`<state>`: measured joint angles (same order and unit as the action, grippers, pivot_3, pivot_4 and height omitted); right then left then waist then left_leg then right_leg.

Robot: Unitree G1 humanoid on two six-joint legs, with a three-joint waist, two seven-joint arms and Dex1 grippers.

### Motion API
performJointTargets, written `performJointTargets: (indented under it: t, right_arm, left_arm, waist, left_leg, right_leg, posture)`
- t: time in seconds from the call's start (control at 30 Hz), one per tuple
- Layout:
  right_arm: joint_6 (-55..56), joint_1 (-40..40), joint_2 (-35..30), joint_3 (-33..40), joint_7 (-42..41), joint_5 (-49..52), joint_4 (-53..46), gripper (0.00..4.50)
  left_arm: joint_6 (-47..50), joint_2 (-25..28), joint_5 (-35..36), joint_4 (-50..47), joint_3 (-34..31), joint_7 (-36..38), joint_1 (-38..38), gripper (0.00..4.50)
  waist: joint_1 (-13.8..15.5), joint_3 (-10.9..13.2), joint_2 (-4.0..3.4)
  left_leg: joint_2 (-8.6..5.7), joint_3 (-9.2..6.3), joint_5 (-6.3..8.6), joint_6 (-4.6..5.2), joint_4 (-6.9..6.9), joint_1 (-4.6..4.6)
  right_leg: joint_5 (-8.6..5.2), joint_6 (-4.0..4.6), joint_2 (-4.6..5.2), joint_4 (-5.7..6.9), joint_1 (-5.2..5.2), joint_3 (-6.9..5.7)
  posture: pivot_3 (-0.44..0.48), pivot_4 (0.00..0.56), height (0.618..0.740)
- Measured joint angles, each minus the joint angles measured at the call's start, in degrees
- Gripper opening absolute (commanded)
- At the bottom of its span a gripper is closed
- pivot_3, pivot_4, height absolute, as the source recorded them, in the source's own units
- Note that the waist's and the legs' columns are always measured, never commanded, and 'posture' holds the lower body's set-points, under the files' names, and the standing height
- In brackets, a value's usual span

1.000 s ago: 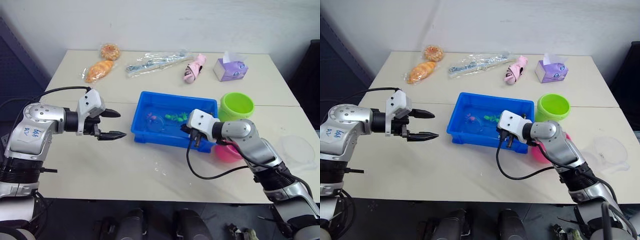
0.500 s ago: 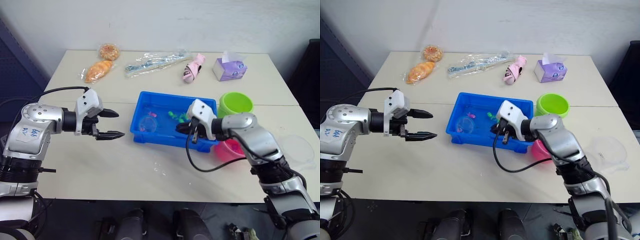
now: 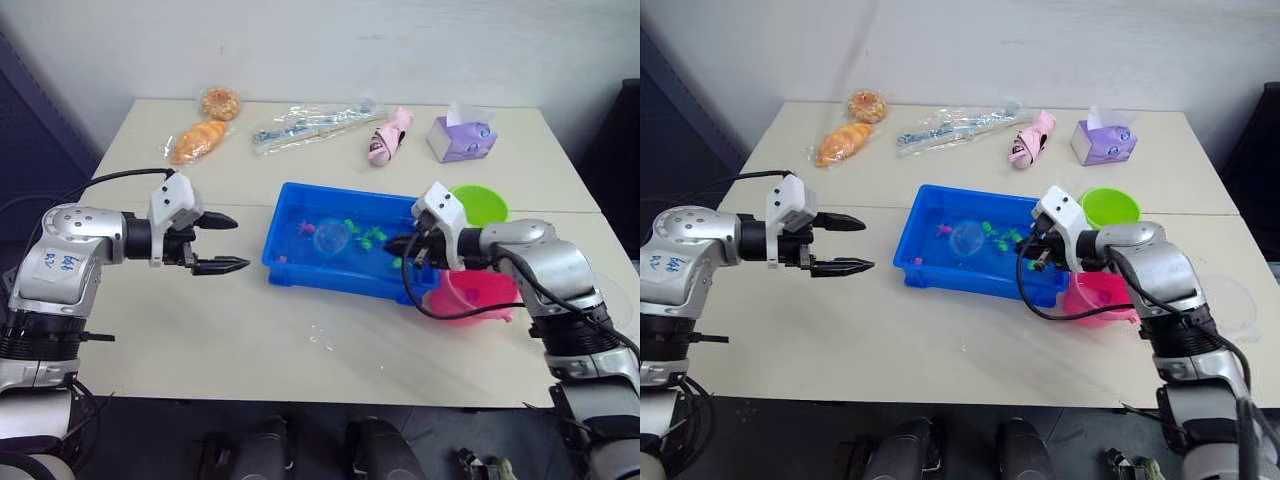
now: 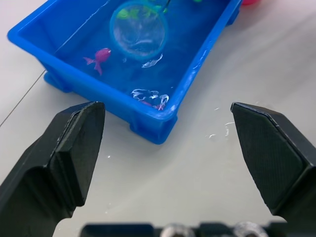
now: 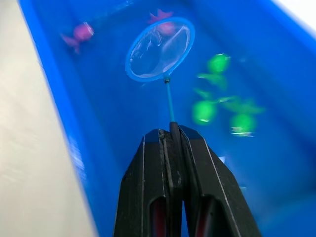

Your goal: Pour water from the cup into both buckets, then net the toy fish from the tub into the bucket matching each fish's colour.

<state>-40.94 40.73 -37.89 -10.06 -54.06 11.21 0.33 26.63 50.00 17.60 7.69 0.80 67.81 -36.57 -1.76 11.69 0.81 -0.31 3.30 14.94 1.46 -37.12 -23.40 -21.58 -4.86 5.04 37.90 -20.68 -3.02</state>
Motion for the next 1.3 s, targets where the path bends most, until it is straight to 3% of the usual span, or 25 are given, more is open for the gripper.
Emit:
performJointTargets:
  t: [0.27,0.53,0.67,0.93,1.23,1.3]
  right_arm:
    - [17.5,0.2,1.7,-9.3,0.6,-9.9,1.6,0.0]
    - [20.3,1.9,6.3,-12.0,-0.1,-12.2,6.8,0.0]
    - [13.2,2.2,8.9,-10.5,-1.3,-9.3,6.5,0.0]
    - [-16.2,6.1,10.9,-0.8,-2.8,4.6,5.2,0.0]
    - [-26.8,6.4,8.2,5.1,-0.8,10.7,6.8,0.0]
    - [-29.1,5.9,7.3,8.1,0.1,12.4,6.0,0.0]
  left_arm:
    - [-2.2,2.9,-2.2,2.2,1.5,3.9,-0.3,4.37]
    - [-0.9,4.5,-2.0,0.5,0.3,4.2,1.4,4.37]
    - [-0.4,4.7,-1.9,-0.8,-0.3,3.8,1.5,4.37]
    - [-0.9,4.6,-1.9,-0.4,-0.4,2.9,1.9,4.37]
    - [-1.7,1.3,-1.7,2.5,-0.3,3.0,-2.0,4.37]
    - [-0.3,-0.6,0.0,2.6,-0.4,3.1,-4.1,4.37]
  waist:
    - [0.0,0.0,0.01]
    - [0.1,0.0,0.02]
    - [0.0,0.0,0.02]
    - [0.1,0.0,0.02]
    - [0.2,0.0,0.02]
    - [0.3,0.0,0.03]
  left_leg:
    - [0.03,0.17,-0.01,-0.01,-0.02,-0.08]
    - [0.03,0.13,-0.01,-0.01,-0.03,-0.08]
    - [0.04,0.13,-0.01,-0.01,-0.03,-0.07]
    - [0.04,0.11,0.0,0.01,-0.02,-0.08]
    - [0.0,0.17,0.01,0.03,-0.05,-0.3]
    - [0.0,0.1,0.0,0.03,-0.24,-0.72]
  right_leg:
    - [0.0,0.0,0.01,0.1,-0.2,0.13]
    - [0.0,0.0,0.01,0.12,-0.19,0.1]
    - [0.0,0.0,0.01,0.29,-0.17,0.1]
    - [0.0,0.0,0.03,0.4,-0.19,0.1]
    - [0.0,0.0,0.06,0.48,-0.44,0.12]
    - [0.0,0.0,0.06,0.65,-0.81,0.06]
  posture:
    - [0.0,0.15,0.739]
    - [0.0,0.15,0.739]
    - [0.0,0.15,0.739]
    - [0.0,0.15,0.739]
    - [0.0,0.15,0.739]
    - [0.0,0.15,0.739]
